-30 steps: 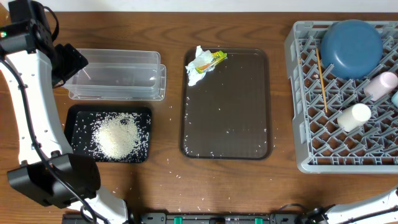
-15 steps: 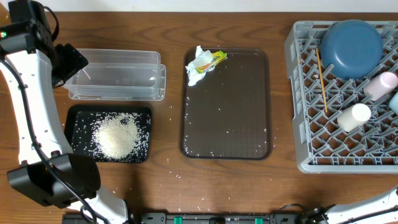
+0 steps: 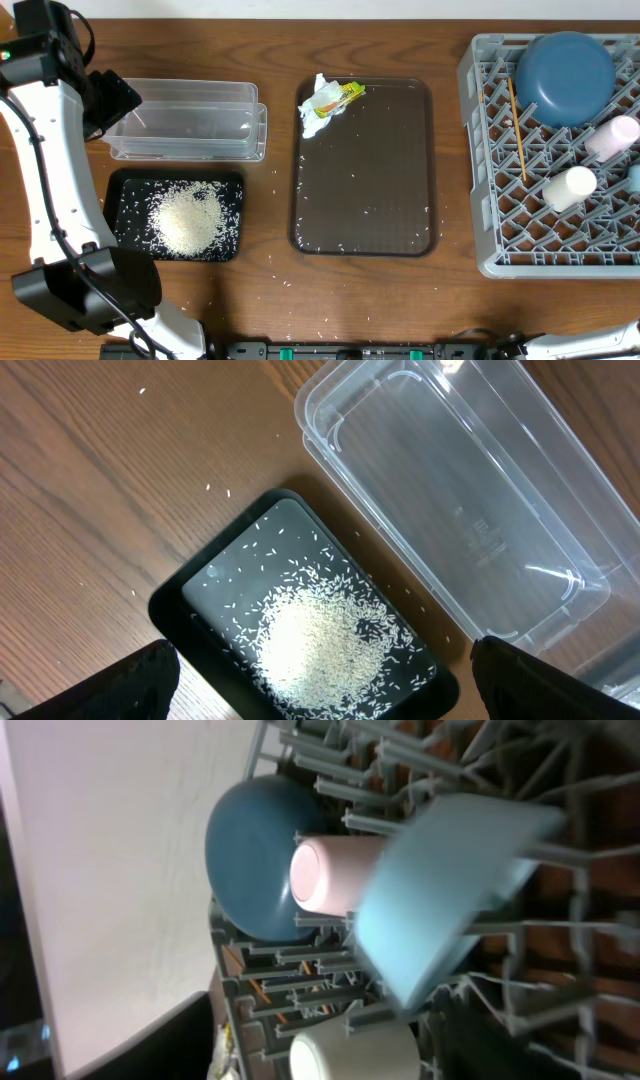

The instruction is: Sort waste into correct bins and load items into the dishwasher rack

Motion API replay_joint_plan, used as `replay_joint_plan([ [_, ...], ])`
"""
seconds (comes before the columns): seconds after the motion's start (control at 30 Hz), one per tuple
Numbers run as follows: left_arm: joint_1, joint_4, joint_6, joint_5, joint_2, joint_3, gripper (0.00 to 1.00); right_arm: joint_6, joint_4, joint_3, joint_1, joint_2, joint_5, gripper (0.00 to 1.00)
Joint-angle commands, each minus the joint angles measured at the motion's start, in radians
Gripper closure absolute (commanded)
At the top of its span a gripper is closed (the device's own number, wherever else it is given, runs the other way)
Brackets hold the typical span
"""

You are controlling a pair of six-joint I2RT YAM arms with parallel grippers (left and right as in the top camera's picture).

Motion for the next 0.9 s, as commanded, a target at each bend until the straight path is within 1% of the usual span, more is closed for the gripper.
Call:
replay_joint_plan([
  [0.0,0.003,-0.003,0.009,-0.012,-0.002,0.005,0.04,0.089,-0.002,-0.003,-0.029,-0.1,0.012,0.22],
  [0.03,0.003,-0.003,0.009,-0.012,-0.002,0.005,0.04,0.1,-0.002,-0.003,-0.037,-0.12,0.012,0.2],
  [0.17,0.003,-0.003,0.009,-0.012,-0.002,0.005,0.04,0.159,-0.002,-0.003,-0.048,-0.202,0.05,0.19],
  [0.3,0.003,-0.003,0.009,-0.012,-0.002,0.005,0.04,0.187,0.014,-0.003,-0.035,-0.286,0.075,0.18],
  [0.37,0.003,-0.003,0.009,-0.012,-0.002,0.005,0.04,0.186,0.026,-0.003,-0.017,-0.314,0.075,0.11],
  [0.4,0.003,-0.003,0.009,-0.012,-0.002,0.005,0.04,0.187,0.032,-0.003,-0.006,-0.324,0.075,0.13],
  [0.43,0.003,-0.003,0.009,-0.012,-0.002,0.005,0.04,0.195,0.032,-0.003,0.006,-0.33,0.075,0.23],
  [0.47,0.003,-0.003,0.009,-0.012,-0.002,0.005,0.04,0.198,0.032,-0.003,0.026,-0.332,0.079,0.45],
  [0.5,0.003,-0.003,0.009,-0.012,-0.002,0.005,0.04,0.198,0.031,-0.003,0.045,-0.332,0.097,0.63],
  [0.53,0.003,-0.003,0.009,-0.012,-0.002,0.005,0.04,0.198,0.027,-0.003,0.066,-0.332,0.134,0.86],
  [0.57,0.003,-0.003,0.009,-0.012,-0.002,0.005,0.04,0.198,0.016,-0.003,0.1,-0.332,0.22,0.99],
  [0.67,0.003,-0.003,0.009,-0.012,-0.002,0.005,0.04,0.21,0.006,-0.003,0.201,-0.33,0.547,0.99],
  [0.77,0.003,-0.003,0.009,-0.012,-0.002,0.005,0.04,0.209,0.039,-0.003,0.327,-0.311,0.935,0.99],
  [0.87,0.003,-0.003,0.009,-0.012,-0.002,0.005,0.04,0.209,0.11,-0.003,0.42,-0.271,1.129,0.99],
])
